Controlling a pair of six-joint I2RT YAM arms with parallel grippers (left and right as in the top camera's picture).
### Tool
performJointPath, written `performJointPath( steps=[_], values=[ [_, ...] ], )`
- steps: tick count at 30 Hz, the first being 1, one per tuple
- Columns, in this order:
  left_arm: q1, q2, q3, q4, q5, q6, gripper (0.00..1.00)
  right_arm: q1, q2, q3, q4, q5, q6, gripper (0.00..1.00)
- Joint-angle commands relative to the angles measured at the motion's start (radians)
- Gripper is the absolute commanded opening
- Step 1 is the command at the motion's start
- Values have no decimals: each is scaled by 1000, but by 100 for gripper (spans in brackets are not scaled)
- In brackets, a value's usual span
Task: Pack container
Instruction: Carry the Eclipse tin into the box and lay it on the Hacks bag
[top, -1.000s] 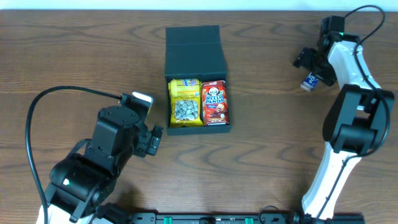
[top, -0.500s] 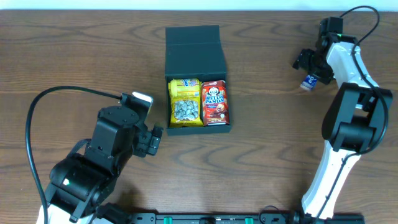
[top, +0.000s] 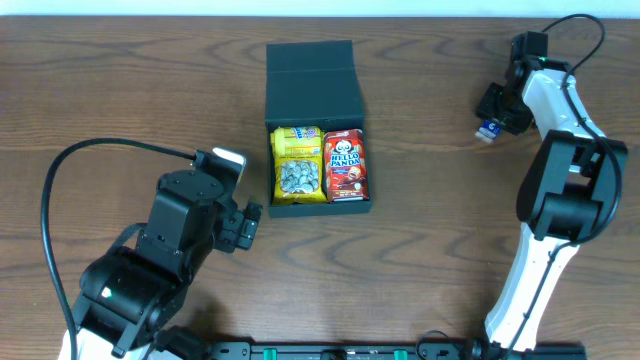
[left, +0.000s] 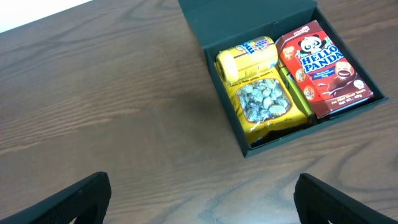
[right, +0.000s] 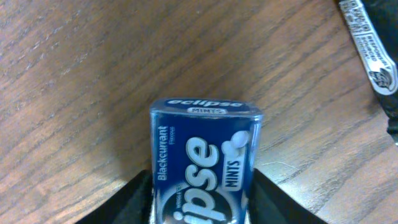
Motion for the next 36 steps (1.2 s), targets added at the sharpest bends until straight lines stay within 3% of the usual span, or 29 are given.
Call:
performJointPath(
  steps=[1,14,18,29,36],
  values=[
    [0,-2,7,-2,0,-6,95,-2,26,-9,1,-19,1,42],
    [0,-2,7,-1,0,-7,95,38,9,49,-22,-122,-3,13],
    [0,-2,7,-2,0,-7,95,108,-15,119,-61,-152,-81,1],
    [0,-2,7,-2,0,-7,95,326,-93,290,-145,-476,-451,1],
    [0,-2,7,-2,0,-6,95,477,-167,298,-215,-489,-582,2]
  ],
)
